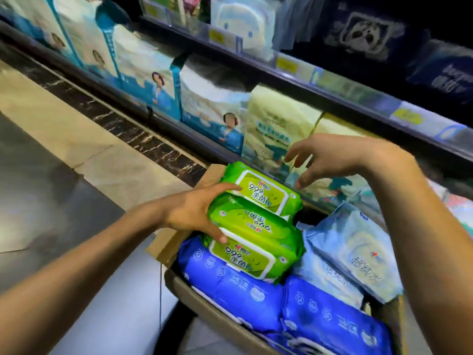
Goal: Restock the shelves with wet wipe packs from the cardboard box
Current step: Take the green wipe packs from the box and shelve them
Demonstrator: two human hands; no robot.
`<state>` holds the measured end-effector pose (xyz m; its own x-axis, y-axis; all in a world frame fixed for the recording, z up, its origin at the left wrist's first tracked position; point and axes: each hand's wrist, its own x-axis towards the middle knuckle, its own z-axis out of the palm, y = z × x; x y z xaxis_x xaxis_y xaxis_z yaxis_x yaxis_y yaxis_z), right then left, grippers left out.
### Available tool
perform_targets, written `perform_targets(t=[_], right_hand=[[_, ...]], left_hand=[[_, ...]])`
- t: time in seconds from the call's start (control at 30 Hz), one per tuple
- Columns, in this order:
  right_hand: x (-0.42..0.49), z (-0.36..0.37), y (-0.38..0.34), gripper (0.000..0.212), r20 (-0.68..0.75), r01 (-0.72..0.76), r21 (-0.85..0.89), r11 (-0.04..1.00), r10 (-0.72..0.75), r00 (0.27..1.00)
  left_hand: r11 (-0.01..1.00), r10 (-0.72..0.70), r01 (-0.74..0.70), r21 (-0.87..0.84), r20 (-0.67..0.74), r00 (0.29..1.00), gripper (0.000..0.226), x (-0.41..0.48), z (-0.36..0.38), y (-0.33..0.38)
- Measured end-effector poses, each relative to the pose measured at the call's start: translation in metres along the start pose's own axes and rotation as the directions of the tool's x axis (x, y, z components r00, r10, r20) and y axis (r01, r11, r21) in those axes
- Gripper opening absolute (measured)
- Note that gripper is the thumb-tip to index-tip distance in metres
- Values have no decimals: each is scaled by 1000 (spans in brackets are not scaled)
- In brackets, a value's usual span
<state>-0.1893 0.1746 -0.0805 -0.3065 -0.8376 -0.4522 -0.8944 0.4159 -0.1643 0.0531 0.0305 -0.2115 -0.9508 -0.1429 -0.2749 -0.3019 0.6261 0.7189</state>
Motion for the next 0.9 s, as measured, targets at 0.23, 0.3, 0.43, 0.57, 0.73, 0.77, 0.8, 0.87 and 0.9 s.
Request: perform_targets(t=[0.23,0.3,0.43,0.57,0.73,0.77,0.8,0.87,0.9], right_hand=[[53,38,-47,72,97,37,-37,999,-33,995],[59,46,-49,72,35,33,-17,999,-33,999],[66,60,-29,83,-19,-28,139,990,31,999],[73,64,2,85,211,-250,178,952,212,954],[79,71,11,77,252,-238,203,950,184,950],[79,71,12,72,246,-224,205,953,171,954],[79,71,11,62,239,-217,214,952,165,957],[77,76,12,43,211,-181,203,962,138,968],[76,77,10,40,187,-142,173,975,109,976]], left_hand=[[932,-22,-11,-362,-88,996,106,-5,29,-26],[938,6,-35,-345,-83,997,105,-4,28,-28],[976,51,-77,-206,-131,990,99,-4,25,-24],[953,91,-145,-266,-202,975,98,1,28,-17],[753,-13,-143,-643,-231,973,104,12,16,-12],[721,-23,-152,-676,-243,970,101,15,8,-13],[712,-27,-160,-684,-254,967,98,14,-1,-13],[711,-26,-182,-679,-284,959,90,8,-18,-15],[700,-27,-202,-685,-309,951,87,4,-25,-17]])
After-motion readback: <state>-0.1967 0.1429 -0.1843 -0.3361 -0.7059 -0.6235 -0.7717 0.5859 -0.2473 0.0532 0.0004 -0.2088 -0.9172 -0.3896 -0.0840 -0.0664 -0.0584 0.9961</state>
